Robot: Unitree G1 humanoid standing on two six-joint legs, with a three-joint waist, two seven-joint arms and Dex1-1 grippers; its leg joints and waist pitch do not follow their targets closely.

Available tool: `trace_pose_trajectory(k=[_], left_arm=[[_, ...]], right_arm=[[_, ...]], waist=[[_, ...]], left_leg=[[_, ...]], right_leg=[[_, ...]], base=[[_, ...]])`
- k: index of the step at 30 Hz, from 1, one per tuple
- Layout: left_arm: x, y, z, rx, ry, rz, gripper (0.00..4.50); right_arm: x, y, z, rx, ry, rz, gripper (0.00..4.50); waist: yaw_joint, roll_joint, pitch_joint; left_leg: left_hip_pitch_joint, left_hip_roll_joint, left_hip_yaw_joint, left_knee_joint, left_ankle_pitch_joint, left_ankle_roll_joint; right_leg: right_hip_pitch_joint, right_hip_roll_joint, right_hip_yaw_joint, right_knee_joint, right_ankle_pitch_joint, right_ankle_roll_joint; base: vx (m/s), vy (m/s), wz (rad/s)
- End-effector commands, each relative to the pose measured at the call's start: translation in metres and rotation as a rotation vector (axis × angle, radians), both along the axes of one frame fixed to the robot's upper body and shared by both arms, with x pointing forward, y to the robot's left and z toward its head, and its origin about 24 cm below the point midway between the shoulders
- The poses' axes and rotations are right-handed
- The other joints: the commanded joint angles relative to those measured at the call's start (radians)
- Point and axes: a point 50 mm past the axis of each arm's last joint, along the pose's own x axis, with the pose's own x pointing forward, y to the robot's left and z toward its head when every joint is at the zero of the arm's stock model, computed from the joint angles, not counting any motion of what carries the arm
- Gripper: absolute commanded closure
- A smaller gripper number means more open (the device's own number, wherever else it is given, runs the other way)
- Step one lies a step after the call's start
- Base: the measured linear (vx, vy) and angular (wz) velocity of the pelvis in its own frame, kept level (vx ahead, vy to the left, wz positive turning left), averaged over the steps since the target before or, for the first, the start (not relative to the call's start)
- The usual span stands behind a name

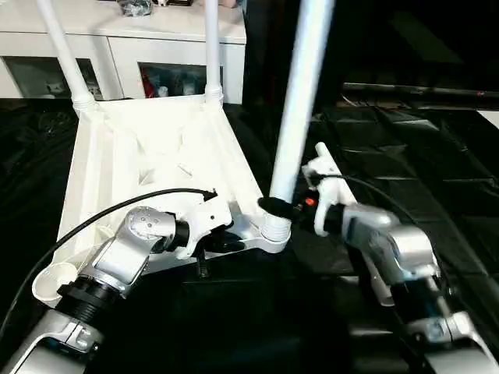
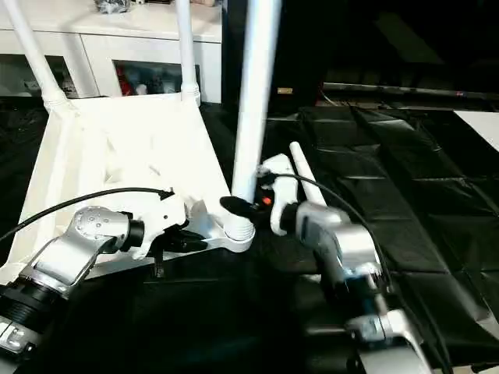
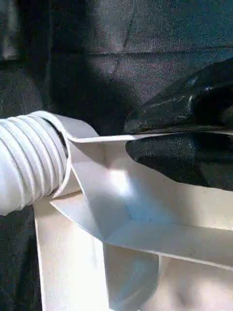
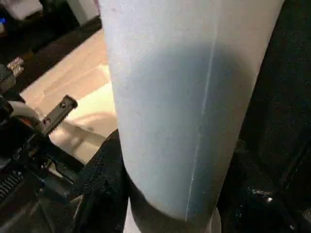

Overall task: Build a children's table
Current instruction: Insert table leg to table base

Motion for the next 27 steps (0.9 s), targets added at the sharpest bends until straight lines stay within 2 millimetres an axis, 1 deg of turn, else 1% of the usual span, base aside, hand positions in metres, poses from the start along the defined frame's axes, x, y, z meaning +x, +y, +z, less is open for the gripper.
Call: trace_pose_trajectory(k=[1,2,3,4,5,6,7,9,10,11,12,13,14,16,17,18,19,20,24,27], left_arm=[[0.007,-0.003,0.009,0.004,-0.044,-0.015,4.5],[0.007,-0.003,0.009,0.005,-0.047,-0.014,4.5],[0.008,-0.003,0.009,0.006,-0.049,-0.014,4.5],[0.008,-0.002,0.009,0.007,-0.051,-0.013,4.5],[0.009,-0.002,0.01,0.006,-0.052,-0.012,4.5],[0.009,-0.002,0.01,0.006,-0.052,-0.012,4.5],[0.009,-0.002,0.01,0.006,-0.053,-0.011,4.5],[0.011,-0.002,0.011,0.006,-0.06,-0.007,4.5],[0.011,-0.002,0.011,0.006,-0.06,-0.007,4.5],[0.011,-0.002,0.012,0.006,-0.064,-0.006,4.5],[0.012,-0.001,0.012,0.005,-0.067,-0.004,4.5],[0.014,-0.001,0.013,0.006,-0.074,0.0,4.5],[0.014,-0.001,0.013,0.006,-0.076,0.001,4.5],[0.014,-0.001,0.013,0.008,-0.078,0.002,4.5],[0.014,-0.001,0.013,0.008,-0.078,0.002,4.5],[0.015,0.0,0.013,0.009,-0.079,0.003,4.5],[0.015,0.0,0.013,0.01,-0.08,0.004,4.5],[0.015,0.0,0.013,0.01,-0.081,0.004,4.5],[0.016,-0.001,0.012,0.008,-0.084,0.006,4.5],[0.016,-0.002,0.013,0.004,-0.087,0.008,4.5]], right_arm=[[-0.004,-0.007,-0.016,0.013,0.047,-0.04,2.59],[-0.005,-0.007,-0.018,0.026,0.049,-0.046,2.59],[-0.006,-0.007,-0.019,0.035,0.051,-0.051,2.59],[-0.007,-0.007,-0.022,0.052,0.052,-0.065,2.59],[-0.008,-0.007,-0.025,0.061,0.054,-0.071,2.59],[-0.008,-0.007,-0.025,0.061,0.054,-0.071,2.59],[-0.009,-0.007,-0.027,0.067,0.054,-0.077,2.59],[-0.012,-0.005,-0.031,0.084,0.044,-0.085,2.59],[-0.012,-0.005,-0.031,0.084,0.044,-0.085,2.59],[-0.013,-0.005,-0.033,0.089,0.038,-0.088,2.59],[-0.014,-0.004,-0.035,0.093,0.033,-0.09,2.59],[-0.016,-0.005,-0.039,0.089,0.019,-0.099,2.59],[-0.017,-0.005,-0.041,0.088,0.013,-0.102,2.59],[-0.018,-0.006,-0.043,0.079,-0.002,-0.11,2.6],[-0.018,-0.006,-0.043,0.079,-0.003,-0.11,2.6],[-0.021,-0.007,-0.046,0.073,-0.014,-0.114,2.6],[-0.022,-0.007,-0.047,0.063,-0.025,-0.117,2.6],[-0.024,-0.007,-0.049,0.054,-0.035,-0.11,2.6],[-0.027,-0.005,-0.05,0.037,-0.069,-0.102,2.6],[-0.029,-0.001,-0.049,0.012,-0.108,-0.08,2.6]], waist=[[-0.004,0.012,-0.059],[-0.005,0.012,-0.059],[-0.006,0.019,-0.058],[-0.007,0.015,-0.058],[-0.006,0.016,-0.057],[-0.006,0.024,-0.055],[-0.006,0.021,-0.056],[-0.007,0.022,-0.055],[-0.008,0.029,-0.055],[-0.008,0.026,-0.055],[-0.006,0.035,-0.055],[-0.008,0.03,-0.054],[-0.008,0.03,-0.054],[-0.008,0.034,-0.053],[-0.008,0.033,-0.052],[-0.008,0.036,-0.052],[-0.007,0.036,-0.051],[-0.008,0.035,-0.051],[-0.01,0.036,-0.051],[-0.011,0.036,-0.049]], left_leg=[[0.035,0.009,0.002,-0.082,-0.401,-0.069],[0.034,0.009,0.001,-0.083,-0.402,-0.069],[0.034,0.009,0.0,-0.085,-0.415,-0.074],[0.033,0.009,-0.002,-0.086,-0.425,-0.074],[0.034,0.009,-0.001,-0.085,-0.428,-0.074],[0.037,0.01,-0.003,-0.086,-0.452,-0.079],[0.037,0.009,-0.004,-0.086,-0.464,-0.079],[0.037,0.01,-0.006,-0.088,-0.474,-0.079],[0.037,0.01,-0.007,-0.088,-0.487,-0.083],[0.036,0.01,-0.008,-0.089,-0.49,-0.083],[0.037,0.009,-0.01,-0.089,-0.495,-0.084],[0.039,0.009,-0.009,-0.088,-0.509,-0.083],[0.039,0.01,-0.009,-0.088,-0.513,-0.082],[0.037,0.009,-0.011,-0.09,-0.518,-0.08],[0.037,0.009,-0.011,-0.09,-0.52,-0.08],[0.038,0.009,-0.011,-0.09,-0.524,-0.08],[0.039,0.01,-0.011,-0.09,-0.532,-0.08],[0.039,0.01,-0.012,-0.091,-0.537,-0.079],[0.038,0.01,-0.013,-0.093,-0.548,-0.077],[0.04,0.01,-0.014,-0.093,-0.564,-0.076]], right_leg=[[0.019,-0.026,0.014,-0.09,-0.326,-0.167],[0.021,-0.027,0.013,-0.089,-0.328,-0.167],[0.02,-0.026,0.013,-0.091,-0.334,-0.167],[0.021,-0.026,0.012,-0.091,-0.347,-0.167],[0.02,-0.026,0.012,-0.092,-0.355,-0.166],[0.015,-0.027,0.013,-0.097,-0.375,-0.163],[0.017,-0.028,0.011,-0.097,-0.389,-0.16],[0.015,-0.028,0.011,-0.098,-0.402,-0.159],[0.014,-0.028,0.011,-0.1,-0.405,-0.158],[0.015,-0.028,0.01,-0.099,-0.405,-0.158],[0.015,-0.029,0.01,-0.099,-0.41,-0.157],[0.011,-0.029,0.01,-0.103,-0.418,-0.157],[0.012,-0.03,0.011,-0.103,-0.422,-0.158],[0.014,-0.029,0.01,-0.103,-0.438,-0.155],[0.012,-0.029,0.01,-0.105,-0.443,-0.154],[0.011,-0.029,0.01,-0.105,-0.449,-0.153],[0.009,-0.03,0.01,-0.109,-0.461,-0.149],[0.009,-0.03,0.01,-0.109,-0.467,-0.147],[0.009,-0.029,0.01,-0.111,-0.473,-0.144],[0.005,-0.028,0.01,-0.114,-0.491,-0.14]], base=[[0.0,0.0,0.0],[0.0,0.0,0.0],[0.0,0.0,0.0],[0.0,0.0,0.0],[0.0,0.0,0.0],[0.0,0.0,0.0],[0.0,0.0,0.0],[0.0,0.0,0.0],[0.0,0.0,0.0],[0.0,0.0,0.0],[0.0,0.0,0.0],[0.0,0.0,0.0],[0.0,0.0,0.0],[0.0,0.0,0.0],[0.0,0.0,0.0],[0.0,0.0,0.0],[0.0,0.0,0.0],[0.0,0.0,0.0],[0.0,0.0,0.0],[0.0,0.0,0.0]])
